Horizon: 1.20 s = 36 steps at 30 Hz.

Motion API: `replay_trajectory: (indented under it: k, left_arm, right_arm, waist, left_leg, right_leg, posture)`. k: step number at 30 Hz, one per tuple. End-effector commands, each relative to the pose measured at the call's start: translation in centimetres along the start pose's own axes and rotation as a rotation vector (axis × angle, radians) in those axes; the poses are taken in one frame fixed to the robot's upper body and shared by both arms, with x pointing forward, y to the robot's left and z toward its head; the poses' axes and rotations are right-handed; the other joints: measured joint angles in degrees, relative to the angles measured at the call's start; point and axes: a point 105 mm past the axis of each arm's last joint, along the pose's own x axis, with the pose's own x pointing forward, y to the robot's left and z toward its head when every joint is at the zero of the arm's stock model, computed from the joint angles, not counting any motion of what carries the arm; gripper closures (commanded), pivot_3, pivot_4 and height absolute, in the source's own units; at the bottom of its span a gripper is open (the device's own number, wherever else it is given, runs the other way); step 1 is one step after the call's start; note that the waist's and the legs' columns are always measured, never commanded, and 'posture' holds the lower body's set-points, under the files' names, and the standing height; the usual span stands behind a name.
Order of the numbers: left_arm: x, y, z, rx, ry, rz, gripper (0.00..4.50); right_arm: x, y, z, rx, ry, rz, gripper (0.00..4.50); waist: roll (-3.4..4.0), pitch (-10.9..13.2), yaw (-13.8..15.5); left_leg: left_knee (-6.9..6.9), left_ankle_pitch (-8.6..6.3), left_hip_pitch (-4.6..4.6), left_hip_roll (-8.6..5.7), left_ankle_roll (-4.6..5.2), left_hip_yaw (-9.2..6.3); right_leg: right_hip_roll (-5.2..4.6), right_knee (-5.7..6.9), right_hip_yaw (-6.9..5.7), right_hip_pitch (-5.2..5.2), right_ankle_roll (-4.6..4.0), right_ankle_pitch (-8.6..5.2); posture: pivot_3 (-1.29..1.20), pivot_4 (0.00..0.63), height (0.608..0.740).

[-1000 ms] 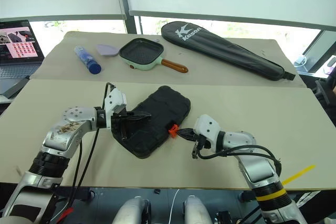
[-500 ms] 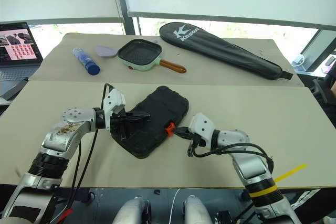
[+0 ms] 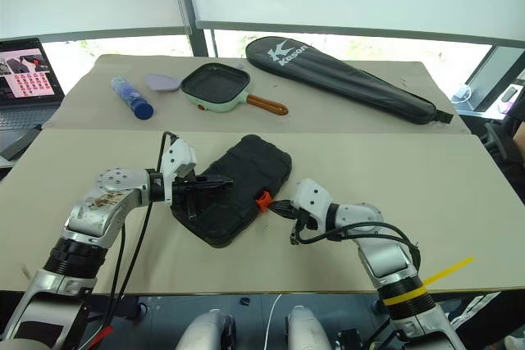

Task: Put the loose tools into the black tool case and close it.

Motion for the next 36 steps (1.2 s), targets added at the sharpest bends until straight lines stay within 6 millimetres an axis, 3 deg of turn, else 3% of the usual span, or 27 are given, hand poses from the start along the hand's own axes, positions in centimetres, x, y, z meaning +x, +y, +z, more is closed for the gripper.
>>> replay_trajectory:
  k: [1, 9, 27, 30, 34, 36]
  left_arm:
    - [0.7, -1.7, -4.1, -0.123, 0.144, -0.043, 4.48]
    - [0.3, -2.0, -4.6, -0.146, 0.181, -0.038, 4.48]
    - [-0.1, -2.2, -5.3, -0.184, 0.208, -0.018, 4.48]
    - [-0.2, -2.2, -5.3, -0.184, 0.202, -0.008, 4.48]
    - [-1.5, -1.7, -4.0, -0.119, 0.079, 0.027, 4.48]
    - [-3.2, -1.4, -3.1, -0.067, -0.003, 0.060, 3.98]
  right_arm:
    - [1.2, -0.2, 2.2, -0.056, -0.076, 0.028, 4.50]
    - [2.7, -0.4, 3.2, -0.078, -0.108, 0.079, 4.50]
    - [5.1, -0.9, 3.3, -0.086, -0.090, 0.111, 4.50]
    - [4.8, -1.1, 3.4, -0.097, -0.095, 0.107, 4.50]
    - [2.9, -1.1, 3.0, -0.113, -0.090, 0.115, 4.50]
    - [1.2, -1.3, 2.8, -0.080, -0.100, 0.103, 4.50]
  waist:
    - [0.00, 0.00, -0.18]
    - [-0.01, -0.01, -0.90]
    - [0.00, 0.00, -1.81]
    - [0.00, 0.00, -1.80]
    - [0.02, 0.01, -1.84]
    - [0.03, 0.01, -1.80]
  left_leg:
    - [-0.01, 0.00, 0.10, 0.00, 0.00, 0.00]
    - [-0.09, 0.00, 0.35, 0.17, -0.01, -0.19]
    - [-0.25, 0.00, 0.50, 0.16, -0.01, -0.47]
    - [-0.25, 0.00, 0.50, 0.16, -0.01, -0.48]
    - [-0.29, -0.01, 0.50, 0.16, -0.01, -0.50]
    - [-0.33, -0.01, 0.48, 0.16, -0.01, -0.52]
  right_leg:
    - [0.00, 0.00, 0.00, 0.09, 0.00, 0.00]
    - [0.41, 0.00, 0.19, 0.18, -0.13, 0.02]
    - [0.62, 0.02, 0.28, 0.11, -0.28, 0.03]
    - [0.61, 0.02, 0.28, 0.11, -0.31, 0.05]
    - [0.60, 0.02, 0.32, 0.07, -0.31, 0.05]
    - [0.58, 0.01, 0.34, 0.03, -0.35, 0.06]
  posture:
    - [0.00, 0.150, 0.740]
    - [0.00, 0.150, 0.740]
    - [0.00, 0.150, 0.740]
    - [0.00, 0.150, 0.740]
    - [0.00, 0.150, 0.740]
    - [0.00, 0.150, 0.740]
